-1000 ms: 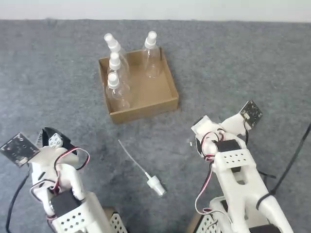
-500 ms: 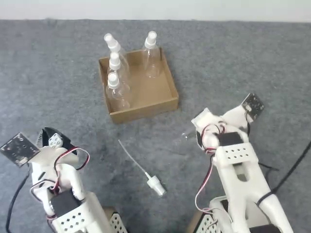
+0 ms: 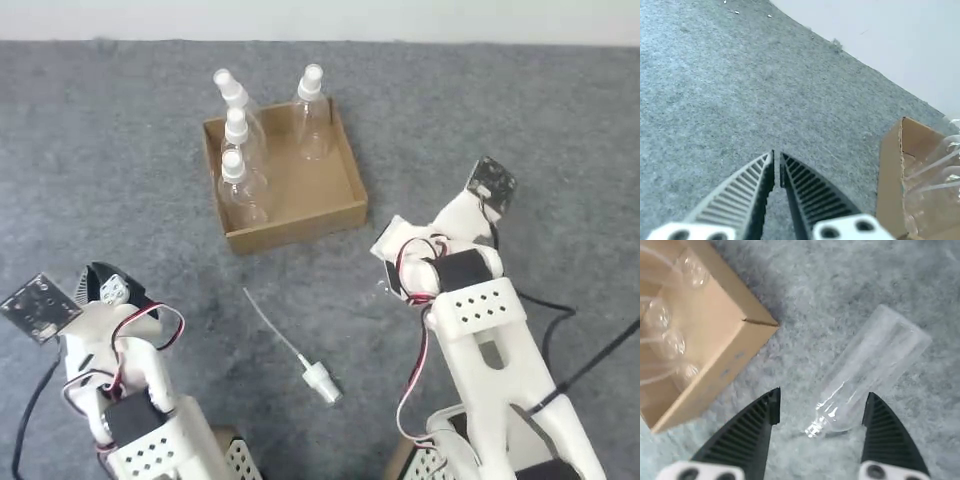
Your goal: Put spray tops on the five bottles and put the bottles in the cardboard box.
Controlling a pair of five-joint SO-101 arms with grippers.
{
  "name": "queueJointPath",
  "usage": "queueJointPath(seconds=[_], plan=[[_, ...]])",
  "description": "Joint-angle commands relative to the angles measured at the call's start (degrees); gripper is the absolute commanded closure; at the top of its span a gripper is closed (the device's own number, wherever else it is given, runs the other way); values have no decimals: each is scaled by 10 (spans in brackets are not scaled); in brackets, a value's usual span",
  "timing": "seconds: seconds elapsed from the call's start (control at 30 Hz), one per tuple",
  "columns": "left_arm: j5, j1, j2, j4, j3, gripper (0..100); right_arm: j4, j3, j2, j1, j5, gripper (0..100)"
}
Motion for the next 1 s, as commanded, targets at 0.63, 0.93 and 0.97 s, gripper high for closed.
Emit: queueJointPath(seconds=[0.63,0.93,0.97], plan=[[1,0,-10,-17,-18,985,105,-84,-2,-6,541,786],[1,0,-10,-17,-18,985,142,-83,-2,-13,795,785],[1,0,-10,-17,-18,985,148,-83,-2,-17,824,785]])
